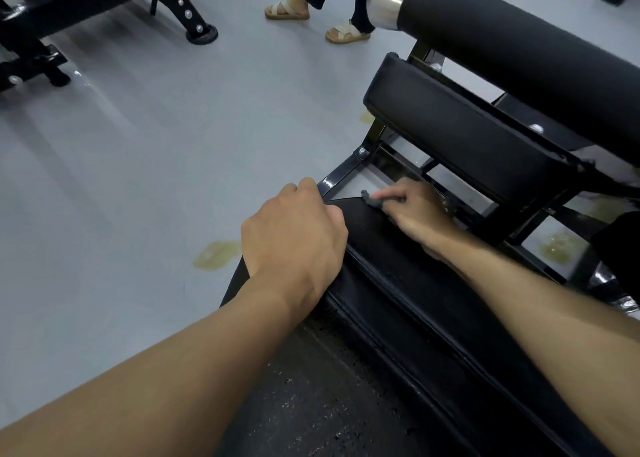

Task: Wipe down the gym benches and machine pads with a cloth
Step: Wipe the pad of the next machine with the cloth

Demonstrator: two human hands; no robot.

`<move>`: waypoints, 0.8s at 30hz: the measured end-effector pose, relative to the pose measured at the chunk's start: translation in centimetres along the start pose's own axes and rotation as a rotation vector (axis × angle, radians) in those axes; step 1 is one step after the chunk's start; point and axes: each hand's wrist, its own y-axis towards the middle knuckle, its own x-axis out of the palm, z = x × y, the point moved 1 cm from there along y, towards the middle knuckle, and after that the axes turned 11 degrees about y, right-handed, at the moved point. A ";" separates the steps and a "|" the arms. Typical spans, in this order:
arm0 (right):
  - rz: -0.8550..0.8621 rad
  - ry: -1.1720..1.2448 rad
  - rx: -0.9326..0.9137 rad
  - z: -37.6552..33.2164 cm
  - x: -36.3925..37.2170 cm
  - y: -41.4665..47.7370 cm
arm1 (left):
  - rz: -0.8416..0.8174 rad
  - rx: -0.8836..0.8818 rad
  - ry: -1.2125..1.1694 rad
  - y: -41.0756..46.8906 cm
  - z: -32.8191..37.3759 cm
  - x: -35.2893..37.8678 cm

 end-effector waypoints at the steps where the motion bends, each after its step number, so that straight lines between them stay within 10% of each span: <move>1: -0.003 -0.003 0.015 -0.2 0.2 0.6 | 0.001 0.002 -0.001 -0.1 0.0 -0.1; 24: 0.021 -0.130 0.056 2.9 -1.1 2.5 | 0.026 0.002 -0.016 -0.1 0.0 0.0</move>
